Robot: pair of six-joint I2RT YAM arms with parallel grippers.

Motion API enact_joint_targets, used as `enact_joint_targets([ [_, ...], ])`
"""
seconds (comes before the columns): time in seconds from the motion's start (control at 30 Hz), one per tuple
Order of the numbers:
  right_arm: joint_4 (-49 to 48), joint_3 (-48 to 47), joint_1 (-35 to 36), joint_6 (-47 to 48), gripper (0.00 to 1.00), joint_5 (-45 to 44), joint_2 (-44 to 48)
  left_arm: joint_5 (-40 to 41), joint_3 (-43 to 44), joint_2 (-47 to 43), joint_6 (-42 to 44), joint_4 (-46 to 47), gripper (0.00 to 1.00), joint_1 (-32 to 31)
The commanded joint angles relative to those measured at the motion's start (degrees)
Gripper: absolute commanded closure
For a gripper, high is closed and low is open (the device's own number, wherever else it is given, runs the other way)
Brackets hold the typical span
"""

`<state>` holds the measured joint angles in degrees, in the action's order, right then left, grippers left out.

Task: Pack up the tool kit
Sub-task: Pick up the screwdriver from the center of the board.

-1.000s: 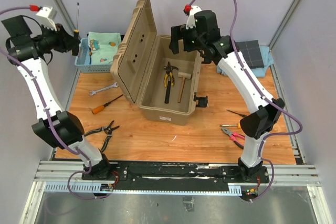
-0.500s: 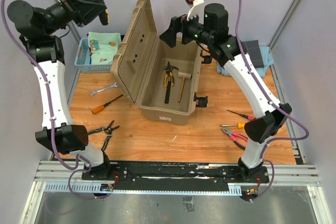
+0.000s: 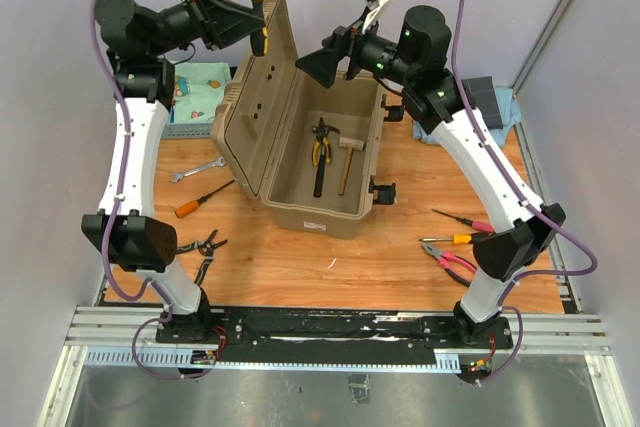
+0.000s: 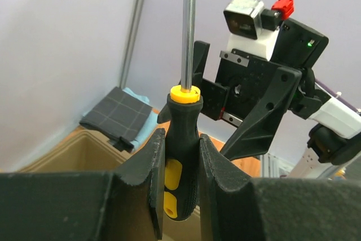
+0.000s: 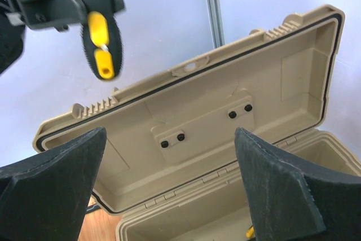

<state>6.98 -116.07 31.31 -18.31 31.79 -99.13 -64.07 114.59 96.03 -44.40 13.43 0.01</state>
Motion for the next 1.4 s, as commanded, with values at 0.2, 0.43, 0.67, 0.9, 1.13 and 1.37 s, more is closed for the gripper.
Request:
enact_joint_targets([
  [0.2, -7.03, -1.58, 2.13, -4.19, 0.05, 3.06, -2.44, 0.52, -2.03, 0.62, 1.71, 1.98, 1.00, -6.98],
  [0.43, -8.29, -1.97, 2.52, -5.54, 0.07, 3.53, -3.87, 0.44, -2.67, 1.04, 2.49, 2.03, 1.00, -9.13],
  [0.67, -10.87, -0.57, 2.54, -7.09, 0.08, 4.10, -3.62, 0.35, -4.05, 1.24, 3.35, 1.99, 1.00, -9.85],
  [0.9, -11.15, -0.92, 2.52, -7.64, 0.16, 4.16, -4.41, 0.44, -3.72, 1.69, 3.49, 1.99, 1.00, -10.61],
  [1.13, -7.84, -3.48, 1.94, -7.57, 0.73, 3.75, -6.11, 0.78, -2.57, 1.99, 3.29, 1.91, 1.00, -10.95],
  [1.37, -5.15, -0.28, 0.76, -5.86, 0.99, -2.66, -3.56, 4.53, 4.17, 2.99, 12.83, -9.82, 0.56, -10.59],
])
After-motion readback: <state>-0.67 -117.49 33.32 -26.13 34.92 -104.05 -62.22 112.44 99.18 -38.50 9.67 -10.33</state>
